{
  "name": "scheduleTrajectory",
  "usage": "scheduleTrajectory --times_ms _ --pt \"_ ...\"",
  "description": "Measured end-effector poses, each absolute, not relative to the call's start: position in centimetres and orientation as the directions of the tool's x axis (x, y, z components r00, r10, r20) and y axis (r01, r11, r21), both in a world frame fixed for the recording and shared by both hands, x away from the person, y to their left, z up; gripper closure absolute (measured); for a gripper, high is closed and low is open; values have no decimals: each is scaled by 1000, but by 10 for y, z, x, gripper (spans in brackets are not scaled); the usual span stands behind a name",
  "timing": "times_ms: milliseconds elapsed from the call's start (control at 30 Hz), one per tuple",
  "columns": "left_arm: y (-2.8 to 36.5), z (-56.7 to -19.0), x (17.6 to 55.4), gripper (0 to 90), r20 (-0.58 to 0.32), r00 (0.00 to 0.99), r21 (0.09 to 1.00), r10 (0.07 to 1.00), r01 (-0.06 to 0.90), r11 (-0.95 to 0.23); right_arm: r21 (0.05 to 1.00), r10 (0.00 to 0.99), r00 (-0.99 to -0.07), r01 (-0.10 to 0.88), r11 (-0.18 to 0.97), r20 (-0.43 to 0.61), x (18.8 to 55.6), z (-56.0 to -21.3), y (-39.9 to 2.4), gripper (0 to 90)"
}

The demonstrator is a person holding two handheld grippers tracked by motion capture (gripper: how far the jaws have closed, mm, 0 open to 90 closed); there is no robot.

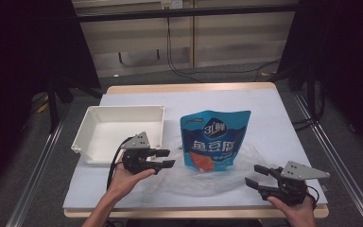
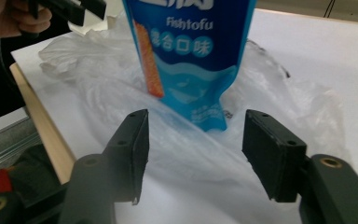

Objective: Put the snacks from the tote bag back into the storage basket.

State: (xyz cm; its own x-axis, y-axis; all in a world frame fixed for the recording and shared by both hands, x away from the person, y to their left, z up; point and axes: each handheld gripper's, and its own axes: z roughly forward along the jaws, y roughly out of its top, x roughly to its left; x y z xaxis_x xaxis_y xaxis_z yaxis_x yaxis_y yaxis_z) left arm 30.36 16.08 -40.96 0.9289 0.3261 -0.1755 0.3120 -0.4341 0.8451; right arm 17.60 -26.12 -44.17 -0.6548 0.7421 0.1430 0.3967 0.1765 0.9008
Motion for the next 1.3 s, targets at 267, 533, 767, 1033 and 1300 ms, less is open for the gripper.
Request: scheduleTrajectory --times_ms 267,533,767,1033,1300 --pt "164 -394 303 595 -157 936 844 315 293 -450 896 744 -647 415 160 167 161 -446 -256 343" --pt "161 -380 310 506 -154 934 855 321 289 -431 899 743 -649 408 158 164 156 -448 -253 293" --pt "149 -359 312 525 -115 944 869 310 247 -429 885 736 -658 426 188 161 158 -453 -249 239" --pt "139 -331 323 595 -52 950 868 307 195 -456 892 724 -671 413 186 160 158 -452 -246 232" --pt "129 -304 331 663 -29 966 869 258 152 -471 892 727 -668 413 185 159 158 -452 -248 231"
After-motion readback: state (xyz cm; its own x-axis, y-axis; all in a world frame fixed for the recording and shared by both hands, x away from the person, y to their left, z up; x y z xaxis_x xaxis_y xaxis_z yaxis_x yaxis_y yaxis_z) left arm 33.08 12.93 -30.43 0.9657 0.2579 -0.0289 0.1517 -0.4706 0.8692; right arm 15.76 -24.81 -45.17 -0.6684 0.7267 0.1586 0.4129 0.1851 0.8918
